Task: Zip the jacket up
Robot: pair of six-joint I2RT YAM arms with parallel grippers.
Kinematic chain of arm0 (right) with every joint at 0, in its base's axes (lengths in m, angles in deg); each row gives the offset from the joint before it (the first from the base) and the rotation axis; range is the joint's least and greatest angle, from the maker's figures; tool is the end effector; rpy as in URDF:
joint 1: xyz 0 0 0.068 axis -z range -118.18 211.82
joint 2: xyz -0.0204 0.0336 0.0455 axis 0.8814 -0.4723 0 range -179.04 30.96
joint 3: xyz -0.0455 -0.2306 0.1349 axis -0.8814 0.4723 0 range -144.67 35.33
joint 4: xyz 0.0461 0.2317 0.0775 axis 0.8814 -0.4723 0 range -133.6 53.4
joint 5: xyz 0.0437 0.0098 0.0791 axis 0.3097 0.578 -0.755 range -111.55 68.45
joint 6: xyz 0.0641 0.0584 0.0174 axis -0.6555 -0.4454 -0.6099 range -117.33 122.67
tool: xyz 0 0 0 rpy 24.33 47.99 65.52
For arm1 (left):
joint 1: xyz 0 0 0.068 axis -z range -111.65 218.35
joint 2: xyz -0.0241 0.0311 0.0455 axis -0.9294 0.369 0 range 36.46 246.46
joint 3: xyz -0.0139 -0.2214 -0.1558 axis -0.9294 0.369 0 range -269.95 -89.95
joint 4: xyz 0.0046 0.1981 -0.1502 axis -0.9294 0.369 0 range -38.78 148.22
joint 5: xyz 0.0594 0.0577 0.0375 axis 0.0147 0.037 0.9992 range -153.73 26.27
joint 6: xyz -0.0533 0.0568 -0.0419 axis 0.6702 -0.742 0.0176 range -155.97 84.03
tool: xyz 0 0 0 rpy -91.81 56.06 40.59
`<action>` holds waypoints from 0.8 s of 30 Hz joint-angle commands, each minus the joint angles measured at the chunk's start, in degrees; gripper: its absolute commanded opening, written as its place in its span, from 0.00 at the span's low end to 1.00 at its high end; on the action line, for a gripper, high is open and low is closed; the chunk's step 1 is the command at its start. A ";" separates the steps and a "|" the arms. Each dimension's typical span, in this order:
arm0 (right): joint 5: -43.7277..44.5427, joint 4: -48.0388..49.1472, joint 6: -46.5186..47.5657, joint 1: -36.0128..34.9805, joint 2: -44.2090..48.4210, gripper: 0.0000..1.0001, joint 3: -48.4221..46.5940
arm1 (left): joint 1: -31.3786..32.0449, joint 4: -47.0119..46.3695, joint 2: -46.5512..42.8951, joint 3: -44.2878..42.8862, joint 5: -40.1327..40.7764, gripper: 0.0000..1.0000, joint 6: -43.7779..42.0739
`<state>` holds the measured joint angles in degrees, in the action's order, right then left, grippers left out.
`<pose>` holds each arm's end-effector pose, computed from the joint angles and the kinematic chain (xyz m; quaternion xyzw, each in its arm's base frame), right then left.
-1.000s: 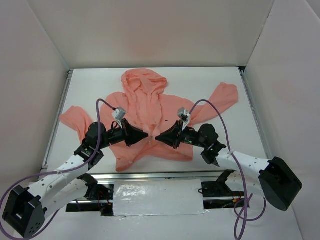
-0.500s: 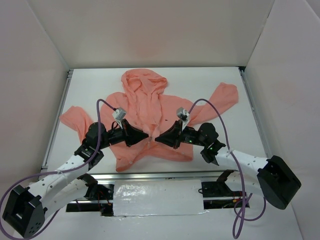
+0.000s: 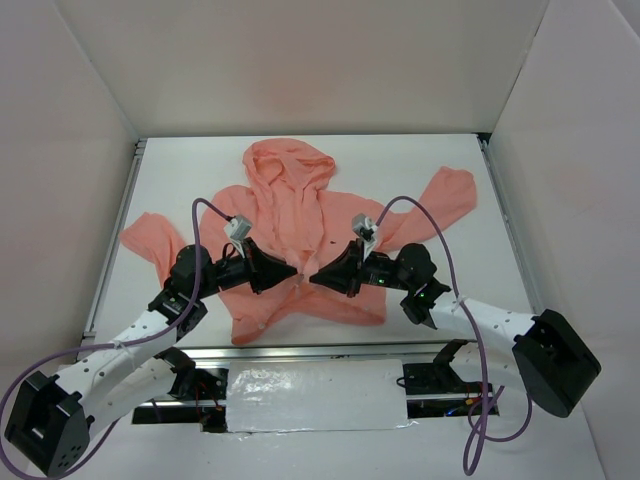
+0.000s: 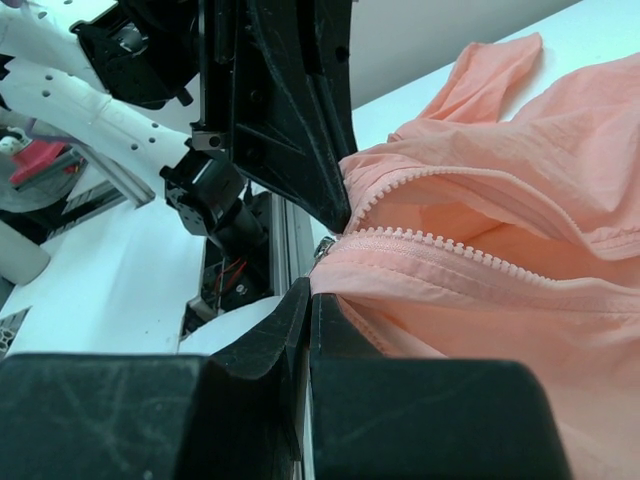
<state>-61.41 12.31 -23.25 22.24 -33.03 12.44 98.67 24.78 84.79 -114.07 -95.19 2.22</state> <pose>0.1621 0.1993 0.2607 -0.3286 0.5830 0.5717 0.4747 0.1711 -0.1476 0.2746 0.1491 0.6792 -0.5458 0.4675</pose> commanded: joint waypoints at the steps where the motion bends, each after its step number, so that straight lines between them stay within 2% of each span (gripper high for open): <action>1: 0.22 5.05 0.08 1.07 0.97 0.00 -1.19 | 0.35 -3.36 -0.79 -1.11 -1.41 0.00 0.39; 24: -1.63 6.64 -1.25 3.62 -2.19 0.00 -4.09 | 0.26 -6.35 -0.26 0.30 -5.98 0.00 1.09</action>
<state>-61.91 14.49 -24.21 24.82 -34.86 11.59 98.67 23.41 84.73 -114.03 -98.60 3.25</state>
